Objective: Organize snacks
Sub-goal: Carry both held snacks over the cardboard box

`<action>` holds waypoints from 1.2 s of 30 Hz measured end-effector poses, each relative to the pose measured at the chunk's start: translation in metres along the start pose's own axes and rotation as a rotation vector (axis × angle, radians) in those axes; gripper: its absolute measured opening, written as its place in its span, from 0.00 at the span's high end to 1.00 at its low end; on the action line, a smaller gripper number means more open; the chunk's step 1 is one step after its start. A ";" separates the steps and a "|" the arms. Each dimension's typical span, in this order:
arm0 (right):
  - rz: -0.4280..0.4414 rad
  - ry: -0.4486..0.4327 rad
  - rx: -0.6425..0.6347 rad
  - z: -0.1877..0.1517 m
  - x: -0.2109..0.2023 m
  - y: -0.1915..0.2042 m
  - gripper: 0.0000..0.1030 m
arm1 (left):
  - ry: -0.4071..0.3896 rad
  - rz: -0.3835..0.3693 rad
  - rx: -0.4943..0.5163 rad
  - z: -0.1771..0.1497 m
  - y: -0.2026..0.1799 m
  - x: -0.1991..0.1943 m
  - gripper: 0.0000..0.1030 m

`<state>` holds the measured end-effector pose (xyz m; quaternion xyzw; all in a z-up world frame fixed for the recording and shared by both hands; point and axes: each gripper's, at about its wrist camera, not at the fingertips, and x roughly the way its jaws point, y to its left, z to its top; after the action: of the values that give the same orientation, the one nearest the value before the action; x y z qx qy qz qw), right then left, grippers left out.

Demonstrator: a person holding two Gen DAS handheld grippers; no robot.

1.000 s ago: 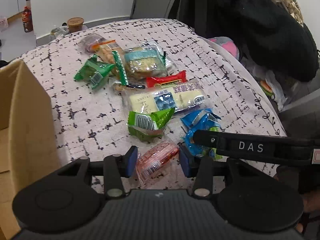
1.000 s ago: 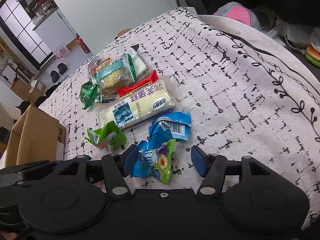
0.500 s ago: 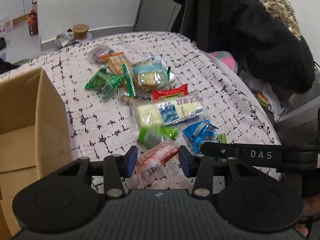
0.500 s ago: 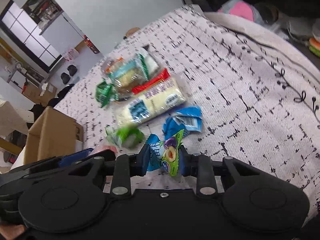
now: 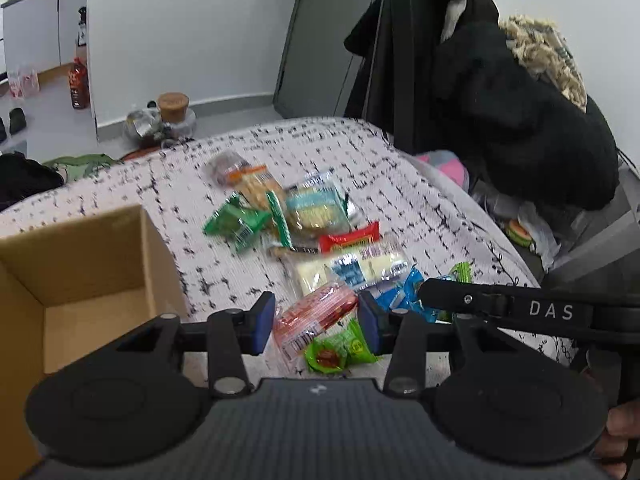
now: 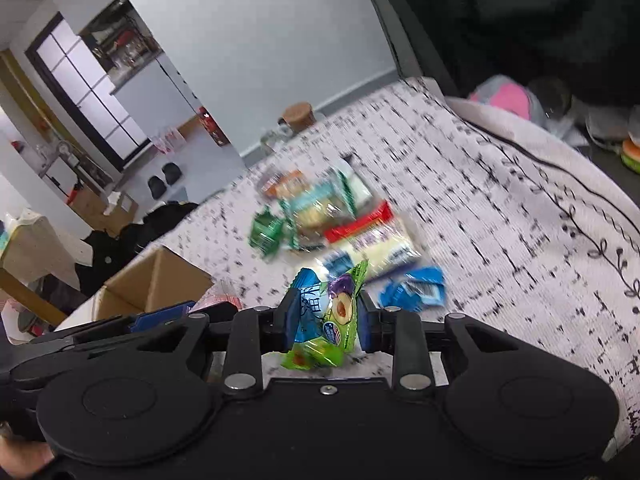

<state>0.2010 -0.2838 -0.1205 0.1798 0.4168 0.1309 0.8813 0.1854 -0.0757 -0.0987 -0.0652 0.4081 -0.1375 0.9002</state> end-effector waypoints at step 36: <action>0.205 -0.030 -0.172 0.015 0.040 0.143 0.72 | -0.123 0.235 -0.186 0.004 0.145 -0.078 0.57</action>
<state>0.2253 -0.1428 -0.0783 0.1471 0.3703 0.2530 0.8816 0.1672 0.0861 -0.0735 -0.1081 0.3679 0.0115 0.9235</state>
